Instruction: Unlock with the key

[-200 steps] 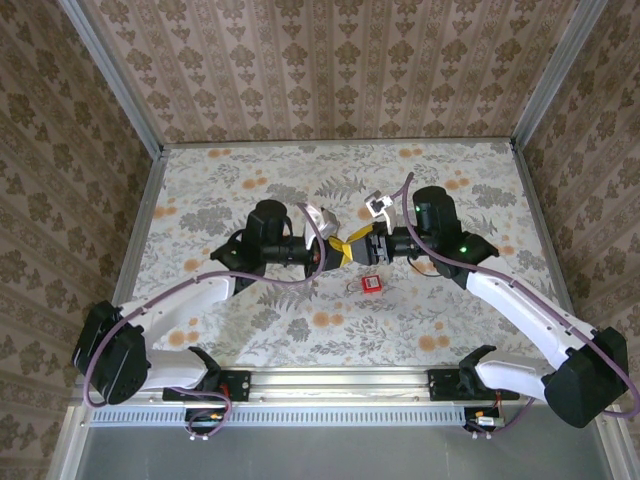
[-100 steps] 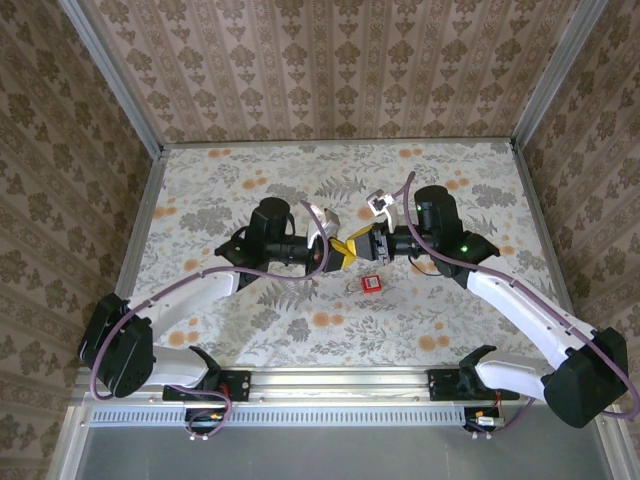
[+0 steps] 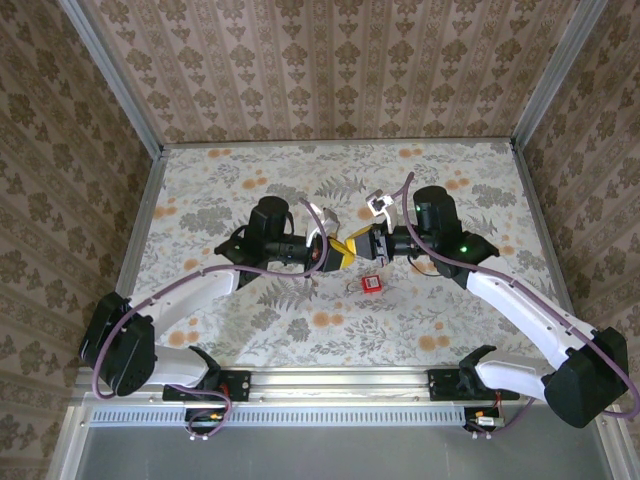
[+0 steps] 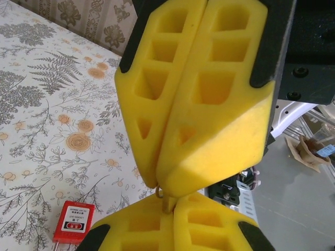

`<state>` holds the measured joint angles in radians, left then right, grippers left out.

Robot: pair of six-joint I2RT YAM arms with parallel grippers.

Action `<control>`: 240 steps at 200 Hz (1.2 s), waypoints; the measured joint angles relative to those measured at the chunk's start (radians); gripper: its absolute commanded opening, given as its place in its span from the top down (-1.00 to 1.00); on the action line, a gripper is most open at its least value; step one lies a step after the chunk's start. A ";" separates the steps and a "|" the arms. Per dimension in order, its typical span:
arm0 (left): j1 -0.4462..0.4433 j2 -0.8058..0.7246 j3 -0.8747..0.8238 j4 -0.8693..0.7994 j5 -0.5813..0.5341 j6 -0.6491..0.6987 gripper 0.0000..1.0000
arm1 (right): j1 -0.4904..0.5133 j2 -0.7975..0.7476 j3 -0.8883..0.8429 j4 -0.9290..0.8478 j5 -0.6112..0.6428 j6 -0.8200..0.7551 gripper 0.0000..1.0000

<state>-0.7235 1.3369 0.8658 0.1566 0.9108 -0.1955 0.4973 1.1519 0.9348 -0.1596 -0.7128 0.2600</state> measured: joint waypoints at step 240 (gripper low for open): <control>-0.282 0.276 0.298 -0.405 -0.873 0.242 -0.58 | -0.088 -0.323 -0.172 -0.172 0.771 0.119 1.00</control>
<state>-1.0058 1.6127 1.1633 -0.2481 0.0376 0.0463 0.4091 0.8291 0.7624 -0.3321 0.0586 0.3786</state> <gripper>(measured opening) 0.783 0.058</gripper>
